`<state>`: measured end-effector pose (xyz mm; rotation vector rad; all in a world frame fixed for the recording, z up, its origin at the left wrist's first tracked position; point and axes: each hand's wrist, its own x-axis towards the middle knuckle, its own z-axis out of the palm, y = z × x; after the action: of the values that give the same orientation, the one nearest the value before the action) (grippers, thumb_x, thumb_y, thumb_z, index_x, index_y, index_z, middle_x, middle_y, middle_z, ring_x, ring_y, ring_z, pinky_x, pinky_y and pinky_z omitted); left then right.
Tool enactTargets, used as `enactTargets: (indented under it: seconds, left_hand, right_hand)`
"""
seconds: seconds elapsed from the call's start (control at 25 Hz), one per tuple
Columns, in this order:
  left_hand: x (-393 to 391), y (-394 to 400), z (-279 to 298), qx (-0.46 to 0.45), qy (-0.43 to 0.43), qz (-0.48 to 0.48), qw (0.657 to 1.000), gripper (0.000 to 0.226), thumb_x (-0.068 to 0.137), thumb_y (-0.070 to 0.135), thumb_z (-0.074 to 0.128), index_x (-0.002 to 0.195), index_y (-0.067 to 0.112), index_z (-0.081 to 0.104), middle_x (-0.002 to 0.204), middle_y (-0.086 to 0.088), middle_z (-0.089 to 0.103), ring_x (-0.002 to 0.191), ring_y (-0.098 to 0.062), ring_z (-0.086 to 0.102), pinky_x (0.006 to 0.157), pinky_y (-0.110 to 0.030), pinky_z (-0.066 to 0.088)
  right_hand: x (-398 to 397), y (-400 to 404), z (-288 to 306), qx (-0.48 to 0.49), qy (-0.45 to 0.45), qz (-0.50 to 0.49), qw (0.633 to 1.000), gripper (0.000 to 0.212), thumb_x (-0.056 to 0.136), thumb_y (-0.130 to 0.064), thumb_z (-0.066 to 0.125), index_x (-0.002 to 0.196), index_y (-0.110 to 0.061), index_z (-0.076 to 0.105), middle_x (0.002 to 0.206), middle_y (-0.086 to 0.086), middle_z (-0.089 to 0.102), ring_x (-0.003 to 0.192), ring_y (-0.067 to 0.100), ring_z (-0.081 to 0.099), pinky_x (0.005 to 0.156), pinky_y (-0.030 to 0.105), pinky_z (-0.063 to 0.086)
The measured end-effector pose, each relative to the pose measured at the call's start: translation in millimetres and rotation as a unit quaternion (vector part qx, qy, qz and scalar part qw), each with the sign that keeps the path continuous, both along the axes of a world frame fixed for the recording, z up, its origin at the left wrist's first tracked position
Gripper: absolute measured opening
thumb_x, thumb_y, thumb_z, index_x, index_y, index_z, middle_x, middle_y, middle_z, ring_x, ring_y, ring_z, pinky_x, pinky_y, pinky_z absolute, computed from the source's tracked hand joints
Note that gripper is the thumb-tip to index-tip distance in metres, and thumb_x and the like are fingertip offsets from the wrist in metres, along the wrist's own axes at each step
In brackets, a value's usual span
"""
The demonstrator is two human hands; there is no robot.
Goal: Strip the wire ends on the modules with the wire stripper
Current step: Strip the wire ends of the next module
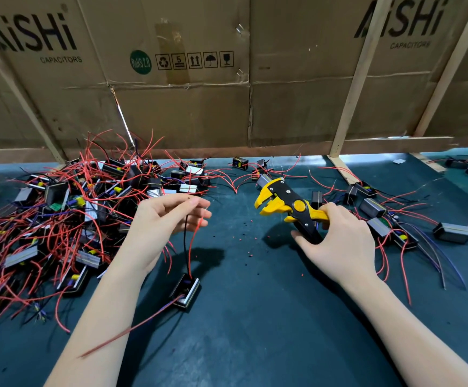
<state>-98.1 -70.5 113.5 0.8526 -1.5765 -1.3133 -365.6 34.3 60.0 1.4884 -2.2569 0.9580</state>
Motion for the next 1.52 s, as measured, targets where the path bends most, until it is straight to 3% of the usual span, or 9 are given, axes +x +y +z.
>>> enactTargets:
  seconds: [0.16,0.32,0.44,0.56,0.72,0.92,1.08,1.32,1.52]
  left_hand:
    - [-0.8,0.6,2.3,0.063,0.054,-0.07,0.994,0.032,0.099,0.011,0.045,0.099,0.003,0.075,0.087,-0.015,0.074,0.071,-0.016,0.068,0.065,-0.019,0.055]
    - [-3.2,2.8,3.5,0.092,0.027,-0.142,0.985,0.036,0.099,0.014,0.041,0.108,0.005,0.075,0.096,-0.013,0.072,0.079,-0.015,0.065,0.069,-0.021,0.055]
    - [-9.8,5.6,-0.3,0.037,-0.021,-0.097,0.994,0.034,0.096,0.023,0.047,0.118,0.012,0.071,0.098,-0.002,0.064,0.08,-0.011,0.054,0.07,-0.02,0.05]
    - [-15.4,5.8,-2.8,0.061,0.005,-0.051,0.997,0.043,0.087,0.032,0.054,0.122,0.008,0.065,0.094,-0.003,0.061,0.073,-0.012,0.054,0.065,-0.021,0.05]
    - [-16.9,2.0,-3.7,0.055,0.01,0.032,0.998,0.023,0.095,0.026,0.057,0.099,0.008,0.069,0.071,-0.004,0.065,0.056,-0.016,0.055,0.053,-0.021,0.051]
    - [-13.6,-0.4,-8.1,0.004,0.006,0.091,0.996,0.027,0.087,0.025,0.058,0.07,0.005,0.062,0.051,-0.008,0.061,0.042,-0.018,0.052,0.044,-0.022,0.045]
    - [-16.4,3.8,-7.7,-0.019,0.027,0.033,0.999,0.031,0.094,0.001,0.053,0.066,0.008,0.063,0.054,-0.007,0.062,0.047,-0.017,0.055,0.046,-0.022,0.047]
    - [-27.3,6.7,-9.3,0.099,0.069,-0.038,0.992,0.031,0.094,0.009,0.047,0.065,0.017,0.056,0.051,0.011,0.026,0.041,-0.007,0.017,0.04,-0.017,0.013]
    - [-37.9,16.1,-10.6,0.12,0.047,-0.071,0.989,0.023,0.085,0.018,0.056,0.062,0.018,0.054,0.048,0.011,0.019,0.039,-0.007,0.012,0.039,-0.016,0.013]
  right_hand:
    - [0.4,-0.2,0.3,0.005,0.008,-0.005,1.0,0.05,0.068,-0.053,0.077,0.094,-0.014,0.059,0.083,0.0,0.061,0.083,0.03,0.061,0.074,0.039,0.046]
    - [0.1,-0.1,0.6,0.006,0.007,-0.002,1.0,0.05,0.067,-0.051,0.077,0.094,-0.013,0.059,0.083,0.001,0.061,0.081,0.031,0.06,0.074,0.04,0.046]
    - [0.2,-0.1,0.5,0.004,0.006,0.0,1.0,0.049,0.067,-0.05,0.078,0.093,-0.014,0.058,0.083,0.0,0.06,0.081,0.031,0.06,0.073,0.039,0.045]
    - [0.3,-0.4,0.3,0.004,0.008,0.0,1.0,0.049,0.067,-0.05,0.078,0.093,-0.014,0.058,0.082,-0.001,0.06,0.081,0.03,0.06,0.073,0.039,0.045]
    - [0.1,-0.9,0.2,0.006,0.01,-0.002,1.0,0.049,0.066,-0.05,0.078,0.093,-0.013,0.059,0.082,0.0,0.061,0.081,0.031,0.06,0.073,0.039,0.045]
    - [0.2,-1.4,0.9,0.01,0.008,-0.003,1.0,0.05,0.066,-0.05,0.079,0.095,-0.013,0.06,0.084,0.001,0.062,0.084,0.031,0.061,0.074,0.04,0.046]
    - [0.6,-0.7,1.3,0.012,0.004,-0.003,1.0,0.05,0.066,-0.049,0.079,0.096,-0.013,0.06,0.084,0.0,0.062,0.084,0.031,0.061,0.075,0.04,0.046]
    - [0.8,-1.4,1.7,0.023,-0.001,-0.004,1.0,0.05,0.067,-0.05,0.078,0.096,-0.014,0.06,0.084,0.0,0.062,0.085,0.031,0.061,0.076,0.04,0.046]
    - [1.5,-0.9,1.8,0.026,0.001,-0.001,1.0,0.049,0.067,-0.05,0.078,0.096,-0.014,0.06,0.084,0.001,0.062,0.086,0.031,0.061,0.076,0.04,0.046]
